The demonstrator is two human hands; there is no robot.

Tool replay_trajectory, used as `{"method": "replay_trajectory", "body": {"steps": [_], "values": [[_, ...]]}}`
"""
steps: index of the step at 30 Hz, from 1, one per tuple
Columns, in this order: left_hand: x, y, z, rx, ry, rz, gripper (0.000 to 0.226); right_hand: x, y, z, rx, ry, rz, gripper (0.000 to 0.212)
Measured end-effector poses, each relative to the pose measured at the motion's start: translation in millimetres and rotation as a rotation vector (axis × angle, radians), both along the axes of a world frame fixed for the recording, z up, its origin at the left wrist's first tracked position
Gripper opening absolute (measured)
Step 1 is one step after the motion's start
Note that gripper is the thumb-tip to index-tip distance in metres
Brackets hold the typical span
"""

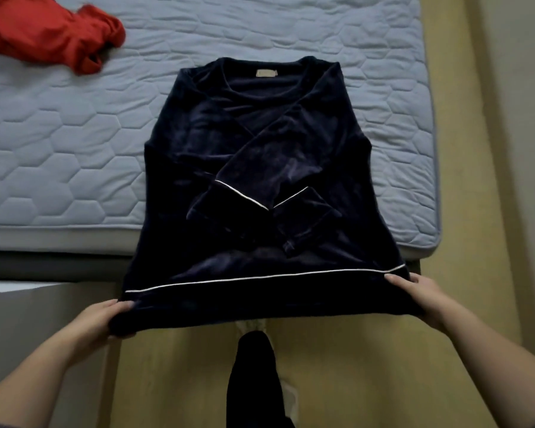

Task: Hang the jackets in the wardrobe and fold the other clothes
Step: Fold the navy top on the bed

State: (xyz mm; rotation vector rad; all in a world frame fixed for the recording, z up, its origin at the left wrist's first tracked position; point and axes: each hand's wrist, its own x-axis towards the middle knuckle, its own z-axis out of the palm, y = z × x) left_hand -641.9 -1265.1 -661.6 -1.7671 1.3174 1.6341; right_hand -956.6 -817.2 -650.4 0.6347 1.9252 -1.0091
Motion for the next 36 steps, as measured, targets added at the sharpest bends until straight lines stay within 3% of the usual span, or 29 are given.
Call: {"method": "replay_trajectory", "body": {"steps": [3, 6, 9, 13, 16, 18, 20, 22, 25, 29, 33, 36], "values": [[-5, -4, 38, 0.07, 0.066, 0.08, 0.021, -6, -8, 32, -0.076, -0.011, -0.108, 0.012], [-43, -25, 70, -0.038, 0.177, 0.256, 0.022, -36, -37, 67, -0.173, 0.027, -0.227, 0.01], [-106, -56, 100, -0.121, 0.278, 0.394, 0.02, -91, -85, 99, -0.311, 0.076, -0.347, 0.018], [-216, -110, 130, -0.123, 0.444, 0.556, 0.03, -183, -156, 126, -0.341, 0.135, -0.494, 0.022], [-298, -152, 134, -0.147, 0.595, 0.563, 0.031, -255, -209, 127, -0.402, 0.24, -0.517, 0.024], [-345, -169, 119, -0.213, 0.63, 0.476, 0.027, -289, -239, 113, -0.397, 0.318, -0.399, 0.029], [-372, -171, 86, -0.391, 0.518, 0.301, 0.023, -296, -256, 83, -0.265, 0.408, -0.234, 0.042], [-368, -159, 47, -0.625, 0.277, 0.111, 0.037, -275, -254, 42, -0.051, 0.463, -0.082, 0.053], [-333, -136, -7, -0.6, 0.057, 0.018, 0.069, -231, -227, -17, 0.146, 0.388, 0.015, 0.061], [-311, -122, -48, -0.451, 0.049, 0.065, 0.068, -211, -206, -58, 0.076, 0.23, -0.187, 0.065], [-317, -125, -64, -0.554, 0.001, 0.08, 0.075, -230, -207, -65, -0.051, 0.164, -0.364, 0.056], [-319, -120, -70, -0.653, -0.097, -0.123, 0.071, -233, -207, -78, -0.047, 0.233, -0.292, 0.046]]}}
